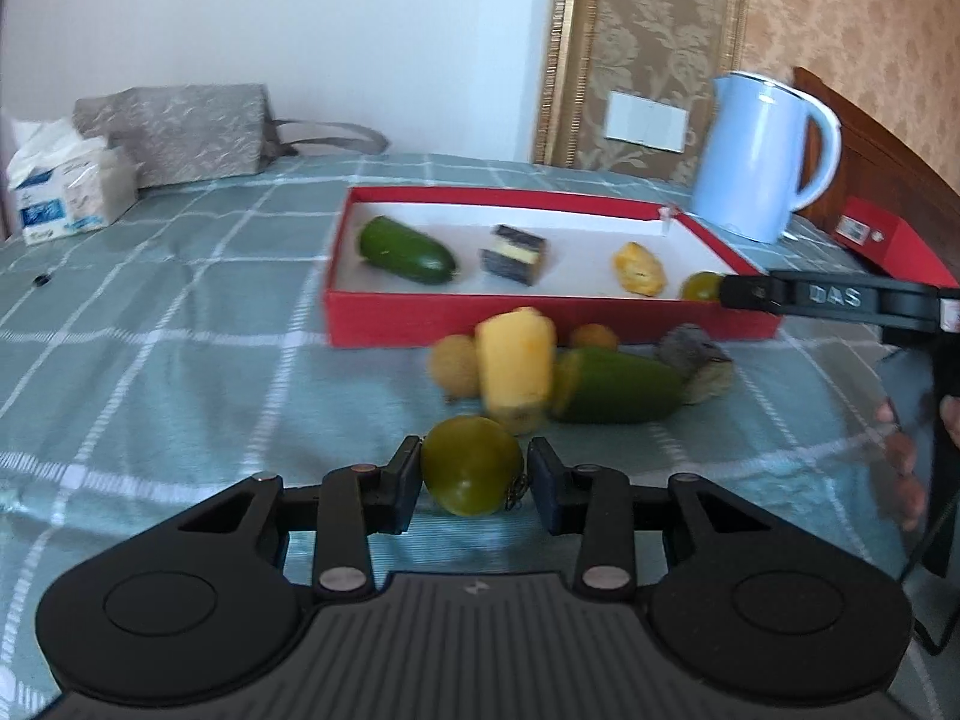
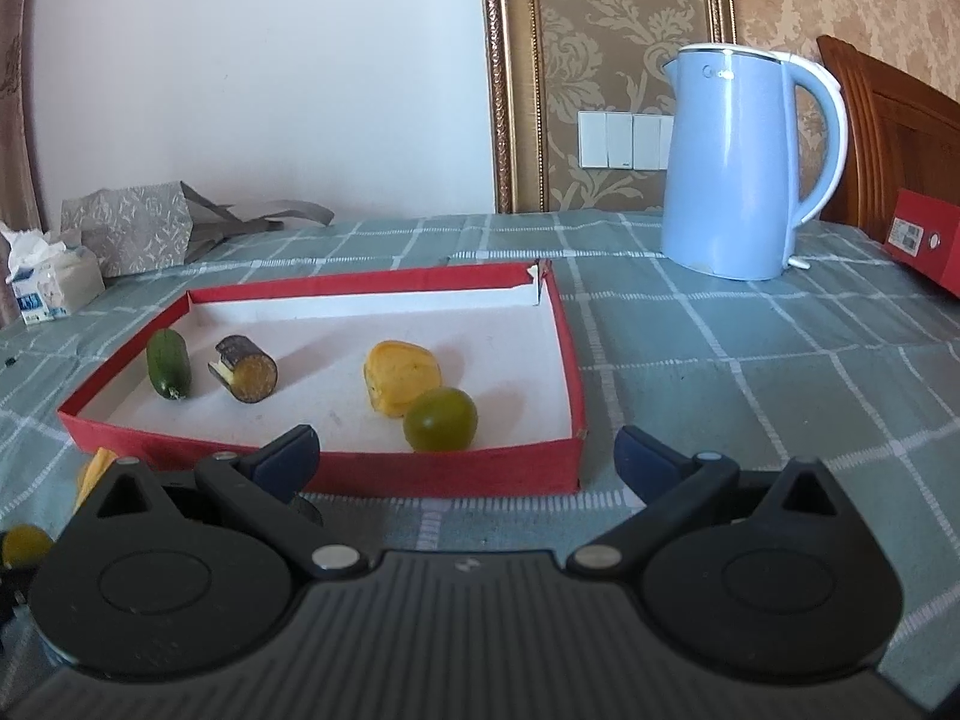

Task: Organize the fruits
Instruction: 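Lift the round fruit with left tool while right tool approaches the grey cylinder slice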

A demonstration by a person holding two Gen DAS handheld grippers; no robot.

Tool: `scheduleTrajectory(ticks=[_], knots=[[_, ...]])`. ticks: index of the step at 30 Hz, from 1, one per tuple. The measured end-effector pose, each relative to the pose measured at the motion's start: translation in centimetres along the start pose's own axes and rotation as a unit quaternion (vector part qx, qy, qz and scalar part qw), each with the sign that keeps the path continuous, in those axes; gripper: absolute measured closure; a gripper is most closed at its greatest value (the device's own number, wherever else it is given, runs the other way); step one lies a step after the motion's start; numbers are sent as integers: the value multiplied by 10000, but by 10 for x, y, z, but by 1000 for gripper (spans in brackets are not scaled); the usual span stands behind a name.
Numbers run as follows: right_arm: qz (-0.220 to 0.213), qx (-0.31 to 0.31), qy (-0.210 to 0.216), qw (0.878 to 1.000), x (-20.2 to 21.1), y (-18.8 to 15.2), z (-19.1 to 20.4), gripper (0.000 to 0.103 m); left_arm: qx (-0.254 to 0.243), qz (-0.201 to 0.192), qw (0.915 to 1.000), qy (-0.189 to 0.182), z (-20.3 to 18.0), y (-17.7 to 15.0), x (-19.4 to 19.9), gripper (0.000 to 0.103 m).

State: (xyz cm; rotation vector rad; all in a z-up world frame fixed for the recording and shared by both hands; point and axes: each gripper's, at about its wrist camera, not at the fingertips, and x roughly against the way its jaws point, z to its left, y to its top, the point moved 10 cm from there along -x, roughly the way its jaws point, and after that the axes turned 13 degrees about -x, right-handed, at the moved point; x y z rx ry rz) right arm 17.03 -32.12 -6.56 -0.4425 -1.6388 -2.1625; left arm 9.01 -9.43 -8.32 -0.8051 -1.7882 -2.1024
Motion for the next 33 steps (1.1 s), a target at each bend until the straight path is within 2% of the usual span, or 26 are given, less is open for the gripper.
scheduleTrajectory(ticks=[7, 10, 15, 21, 27, 29, 31, 33], knots=[[270, 55, 155, 9995, -2, -10, 7, 0, 172, -32, 9997, 182, 24, -1, 1, 66], [223, 254, 189, 9993, 4, -13, 17, 0, 307, -55, 9992, 248, 37, -2, 2, 66], [267, 410, 250, 9985, 6, -21, 30, 10, 414, -75, 9983, 400, 54, -2, -3, 66], [327, 205, 484, 9981, 12, -23, 40, 13, 565, -101, 9979, 291, 59, -2, -5, 66], [589, 457, 461, 9962, 5, -38, 51, 14, 607, -118, 9978, 258, 59, -2, -5, 66], [603, 511, 441, 9959, 4, -39, 52, 22, 637, -129, 9976, 237, 60, -2, -5, 66], [689, 552, 417, 9952, 0, -42, 52, 44, 666, -141, 9975, 213, 60, -2, -5, 65], [891, 527, 431, 9937, -7, -47, 52, 51, 686, -147, 9973, 197, 60, -2, -5, 65]])
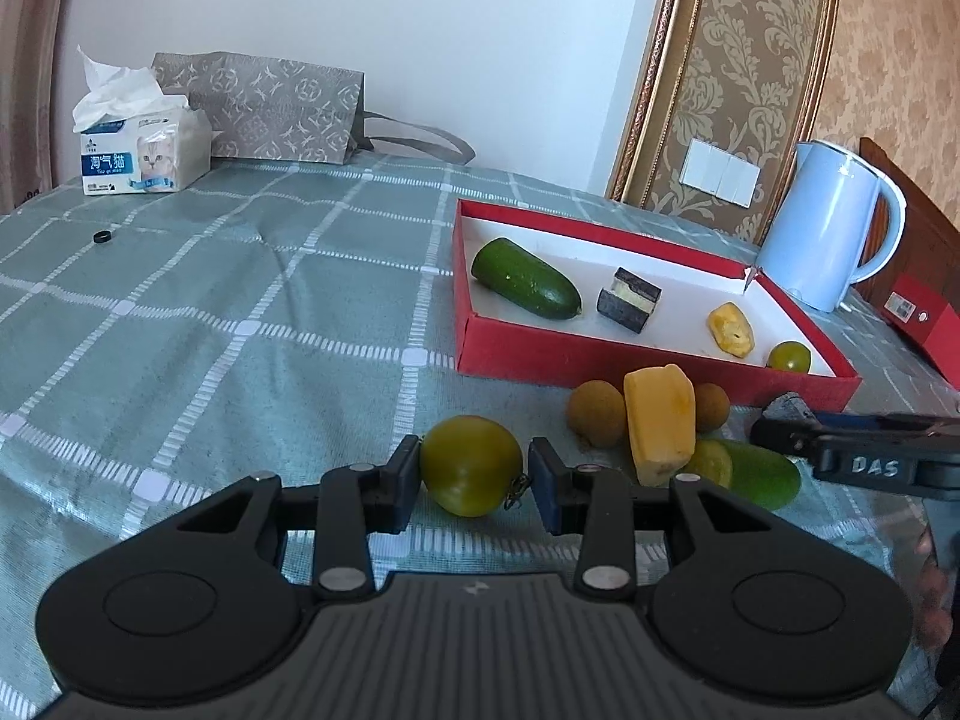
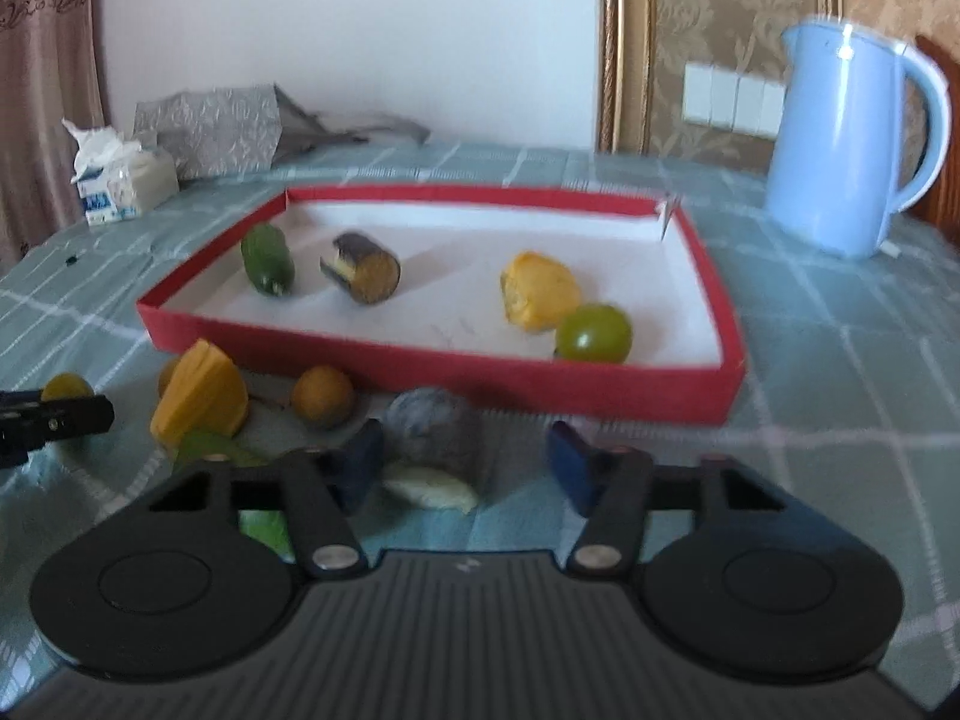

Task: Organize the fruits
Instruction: 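Lift the round fruit with left tool while right tool approaches the grey cylinder slice, then lower round fruit into the red tray and open left tool while right tool grasps grey slice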

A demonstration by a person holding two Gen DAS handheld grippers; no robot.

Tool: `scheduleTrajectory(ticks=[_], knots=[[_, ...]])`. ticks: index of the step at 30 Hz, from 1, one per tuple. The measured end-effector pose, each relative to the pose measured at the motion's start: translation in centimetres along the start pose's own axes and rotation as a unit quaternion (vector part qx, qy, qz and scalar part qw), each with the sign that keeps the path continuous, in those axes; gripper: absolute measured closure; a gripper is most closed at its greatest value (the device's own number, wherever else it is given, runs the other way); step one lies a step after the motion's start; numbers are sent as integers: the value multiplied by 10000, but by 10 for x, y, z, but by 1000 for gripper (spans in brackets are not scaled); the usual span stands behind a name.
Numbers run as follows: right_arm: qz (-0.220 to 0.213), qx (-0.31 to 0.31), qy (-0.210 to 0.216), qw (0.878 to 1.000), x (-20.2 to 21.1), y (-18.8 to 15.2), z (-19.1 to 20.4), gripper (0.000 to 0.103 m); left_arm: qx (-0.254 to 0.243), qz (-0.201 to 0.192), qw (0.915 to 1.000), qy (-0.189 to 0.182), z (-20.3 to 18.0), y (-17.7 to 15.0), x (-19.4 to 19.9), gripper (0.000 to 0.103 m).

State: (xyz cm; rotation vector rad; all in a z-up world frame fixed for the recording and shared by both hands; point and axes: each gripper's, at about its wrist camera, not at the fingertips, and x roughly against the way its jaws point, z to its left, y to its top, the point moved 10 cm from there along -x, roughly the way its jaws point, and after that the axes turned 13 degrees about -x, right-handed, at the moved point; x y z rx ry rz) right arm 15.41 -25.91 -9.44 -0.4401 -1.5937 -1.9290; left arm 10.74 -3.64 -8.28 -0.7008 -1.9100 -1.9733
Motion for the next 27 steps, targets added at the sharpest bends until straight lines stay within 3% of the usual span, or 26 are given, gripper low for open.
scheduleTrajectory(ticks=[3, 6, 17, 27], knots=[[-68, 125, -73, 9999, -1, 0, 1, 56, 37, -10, 10000, -23, 0, 0, 0, 65], [-164, 194, -138, 9996, 1, 2, 1, 71, 25, -6, 10000, -15, 1, 0, 0, 65], [-443, 22, -923, 9947, 8, 16, -41, 71, -190, 56, 9997, 137, -3, 0, -1, 65], [-357, 91, -1013, 9942, 2, 12, -46, 71, -331, -154, 9986, 388, 0, 27, 6, 65]])
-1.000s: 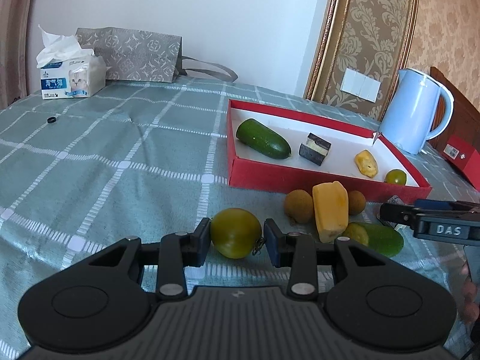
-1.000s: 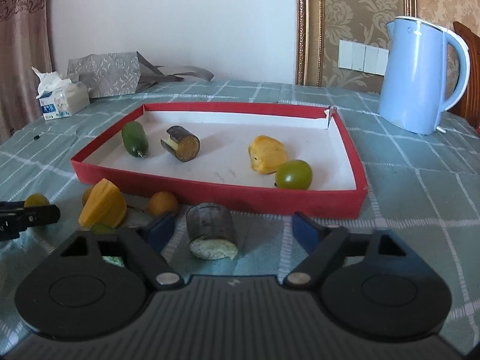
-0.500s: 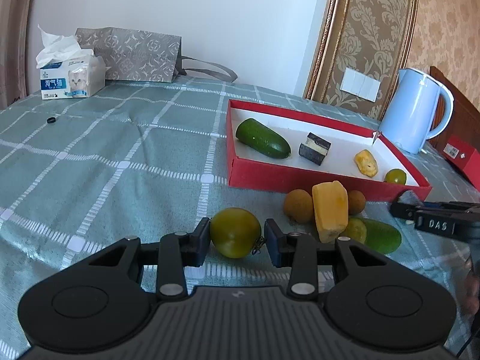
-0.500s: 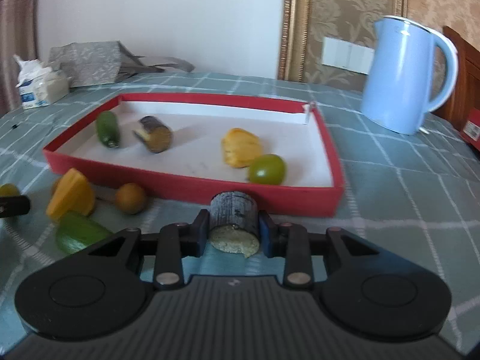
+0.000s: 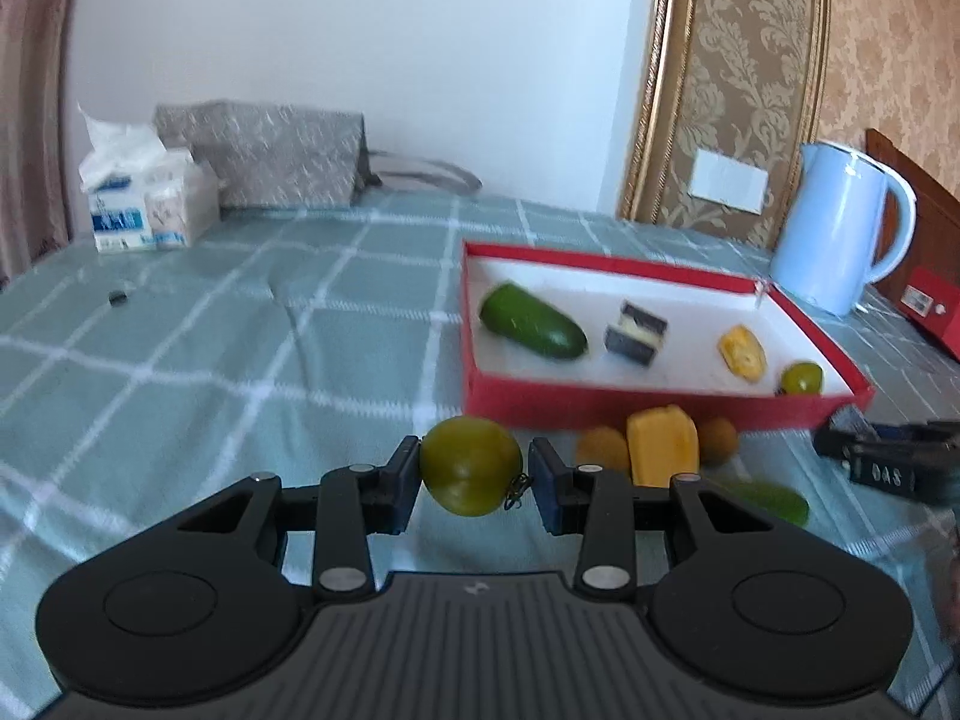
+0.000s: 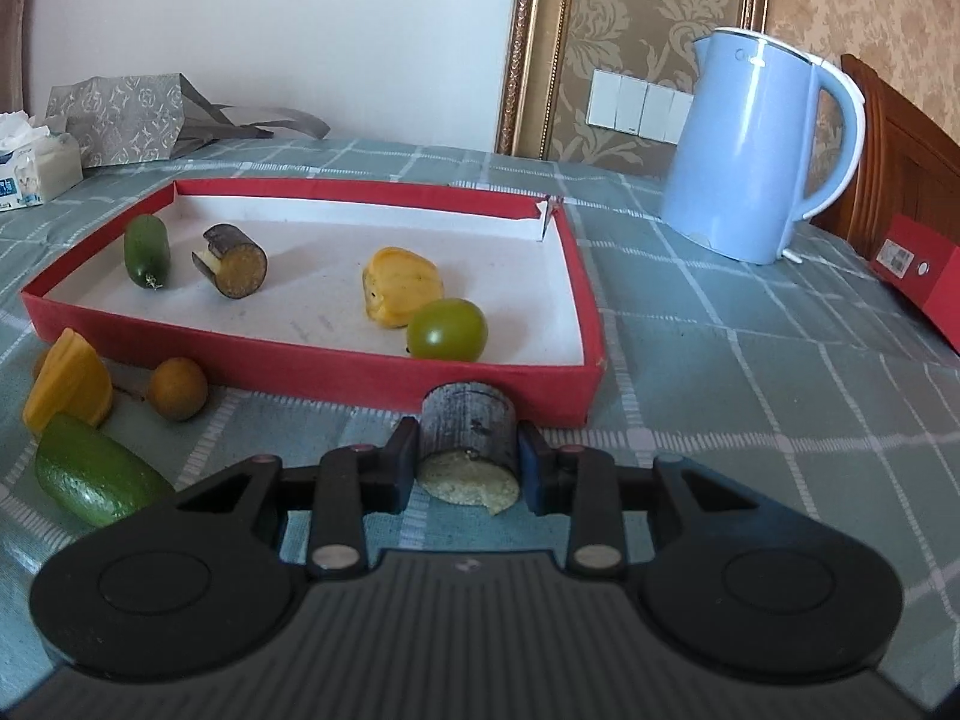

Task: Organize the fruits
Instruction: 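Lower round fruit into the red tray and open left tool while right tool grasps grey slice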

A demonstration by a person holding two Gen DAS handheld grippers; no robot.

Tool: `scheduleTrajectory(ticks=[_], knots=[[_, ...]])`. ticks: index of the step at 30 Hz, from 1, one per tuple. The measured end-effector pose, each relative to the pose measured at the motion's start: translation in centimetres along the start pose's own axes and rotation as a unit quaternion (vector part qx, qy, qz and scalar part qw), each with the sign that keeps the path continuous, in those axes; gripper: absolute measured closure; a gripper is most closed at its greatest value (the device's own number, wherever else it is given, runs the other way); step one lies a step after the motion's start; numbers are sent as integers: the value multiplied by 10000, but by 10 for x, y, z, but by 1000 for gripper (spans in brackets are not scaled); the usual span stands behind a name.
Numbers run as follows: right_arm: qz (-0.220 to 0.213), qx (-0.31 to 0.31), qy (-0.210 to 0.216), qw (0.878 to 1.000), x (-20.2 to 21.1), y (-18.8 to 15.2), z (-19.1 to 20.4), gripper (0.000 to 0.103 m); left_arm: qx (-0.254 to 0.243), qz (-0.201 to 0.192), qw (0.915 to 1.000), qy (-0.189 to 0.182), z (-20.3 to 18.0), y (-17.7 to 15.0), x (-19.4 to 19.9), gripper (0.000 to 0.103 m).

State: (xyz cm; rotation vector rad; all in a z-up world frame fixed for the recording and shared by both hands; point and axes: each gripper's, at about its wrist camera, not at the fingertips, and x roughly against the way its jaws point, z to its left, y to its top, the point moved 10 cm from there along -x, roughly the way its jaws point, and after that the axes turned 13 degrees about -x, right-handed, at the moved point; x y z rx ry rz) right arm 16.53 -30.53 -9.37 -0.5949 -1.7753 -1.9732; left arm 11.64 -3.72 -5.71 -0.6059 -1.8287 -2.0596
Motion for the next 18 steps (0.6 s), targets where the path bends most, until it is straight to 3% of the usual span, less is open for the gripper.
scheduleTrajectory(ticks=[18], knots=[[-12, 60, -26, 10000, 0, -1, 0, 71, -567, -237, 9981, 101, -19, 65, -40, 65]])
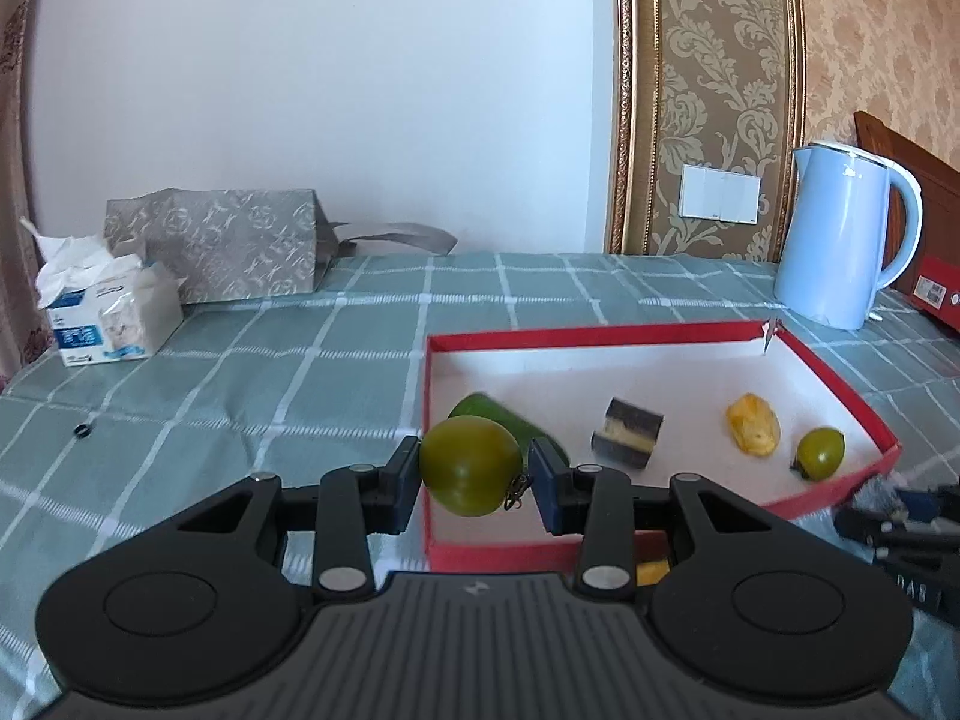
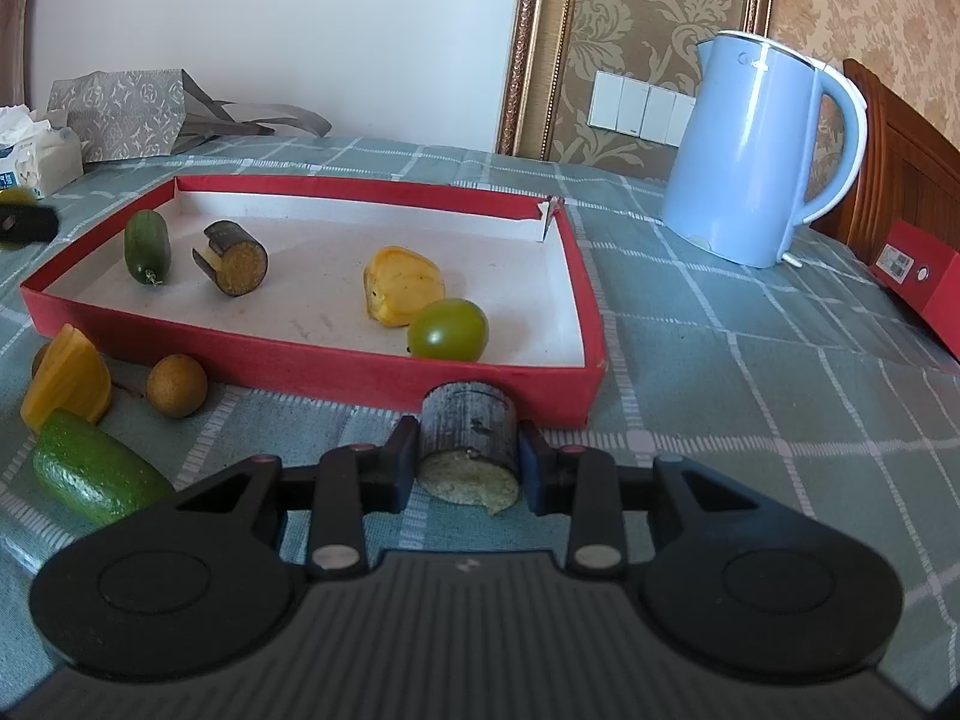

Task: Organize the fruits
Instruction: 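Lower round fruit into the red tray and open left tool while right tool grasps grey slice, then carry the grey slice into the tray and open right tool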

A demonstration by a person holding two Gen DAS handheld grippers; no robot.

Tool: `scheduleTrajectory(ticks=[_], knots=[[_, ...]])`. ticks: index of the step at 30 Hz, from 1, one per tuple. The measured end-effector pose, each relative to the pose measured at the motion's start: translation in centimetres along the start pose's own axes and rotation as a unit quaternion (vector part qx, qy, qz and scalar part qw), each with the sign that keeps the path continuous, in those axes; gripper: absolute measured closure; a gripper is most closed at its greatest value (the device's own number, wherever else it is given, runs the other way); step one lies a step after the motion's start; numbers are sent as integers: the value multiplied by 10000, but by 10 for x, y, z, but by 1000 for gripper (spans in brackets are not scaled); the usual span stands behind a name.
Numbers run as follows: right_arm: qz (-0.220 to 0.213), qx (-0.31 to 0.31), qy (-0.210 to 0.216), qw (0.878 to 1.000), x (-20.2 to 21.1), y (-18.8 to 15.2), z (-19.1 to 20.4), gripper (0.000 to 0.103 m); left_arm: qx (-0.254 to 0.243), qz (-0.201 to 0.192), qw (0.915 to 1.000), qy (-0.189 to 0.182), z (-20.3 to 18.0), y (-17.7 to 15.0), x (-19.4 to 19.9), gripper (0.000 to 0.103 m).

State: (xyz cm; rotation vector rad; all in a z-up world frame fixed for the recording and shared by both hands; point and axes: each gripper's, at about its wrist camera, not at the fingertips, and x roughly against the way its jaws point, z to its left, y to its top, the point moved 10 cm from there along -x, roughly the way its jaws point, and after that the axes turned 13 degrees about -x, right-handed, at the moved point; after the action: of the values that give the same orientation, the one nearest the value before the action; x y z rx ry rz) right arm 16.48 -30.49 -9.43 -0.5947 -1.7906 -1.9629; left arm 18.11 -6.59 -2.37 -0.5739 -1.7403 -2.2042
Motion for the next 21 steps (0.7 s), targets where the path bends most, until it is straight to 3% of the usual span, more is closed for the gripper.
scheduleTrajectory(ticks=[5, 9, 14, 21], knots=[[-7, 18, -10, 10000, 0, 0, 0, 71, -58, 57, 9996, -267, -11, 8, -22, 65], [-14, 56, -22, 10000, 0, 0, 0, 71, -123, 381, 9982, -458, -20, 5, -49, 63], [-28, 98, -29, 9999, 0, 0, 1, 71, -87, 278, 9988, -381, -17, 2, -54, 24], [-32, 85, -26, 10000, 0, 0, 1, 71, 378, -67, 9992, -79, 13, -3, -28, 20]])
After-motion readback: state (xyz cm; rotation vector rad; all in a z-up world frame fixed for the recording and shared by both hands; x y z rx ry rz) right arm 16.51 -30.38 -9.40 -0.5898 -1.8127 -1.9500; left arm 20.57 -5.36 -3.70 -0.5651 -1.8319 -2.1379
